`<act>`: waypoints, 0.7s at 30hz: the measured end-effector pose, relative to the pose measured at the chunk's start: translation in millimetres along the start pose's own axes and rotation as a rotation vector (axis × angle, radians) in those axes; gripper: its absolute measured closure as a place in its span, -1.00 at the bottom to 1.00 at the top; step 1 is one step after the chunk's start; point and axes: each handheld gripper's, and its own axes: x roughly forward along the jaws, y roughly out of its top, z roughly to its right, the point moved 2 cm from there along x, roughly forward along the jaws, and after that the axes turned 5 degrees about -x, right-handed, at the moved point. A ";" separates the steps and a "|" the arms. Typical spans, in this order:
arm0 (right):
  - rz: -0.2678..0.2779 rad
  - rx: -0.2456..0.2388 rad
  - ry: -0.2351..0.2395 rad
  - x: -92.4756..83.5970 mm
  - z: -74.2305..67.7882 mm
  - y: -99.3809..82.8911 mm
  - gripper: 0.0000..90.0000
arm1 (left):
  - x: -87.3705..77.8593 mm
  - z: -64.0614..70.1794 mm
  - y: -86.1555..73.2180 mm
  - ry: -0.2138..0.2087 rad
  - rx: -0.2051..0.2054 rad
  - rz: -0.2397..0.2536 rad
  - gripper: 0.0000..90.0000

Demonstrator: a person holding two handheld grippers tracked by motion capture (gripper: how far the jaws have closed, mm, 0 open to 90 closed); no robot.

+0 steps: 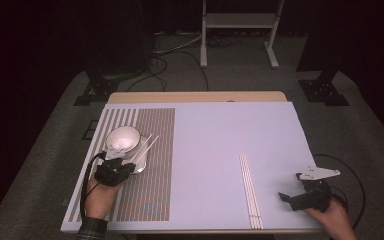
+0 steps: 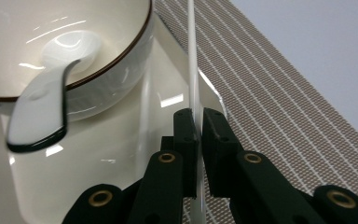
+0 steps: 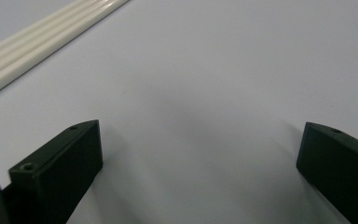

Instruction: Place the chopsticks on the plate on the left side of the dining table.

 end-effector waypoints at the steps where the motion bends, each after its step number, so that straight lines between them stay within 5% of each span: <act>1: 0.000 0.000 0.000 0.0 0.0 0.0 -1.00 | 0.5 -1.5 -0.7 0.003 -0.002 -0.002 0.87; 21: 0.000 0.000 0.000 0.0 0.0 0.0 -1.00 | 3.6 -7.9 -2.7 0.045 0.002 -0.012 0.87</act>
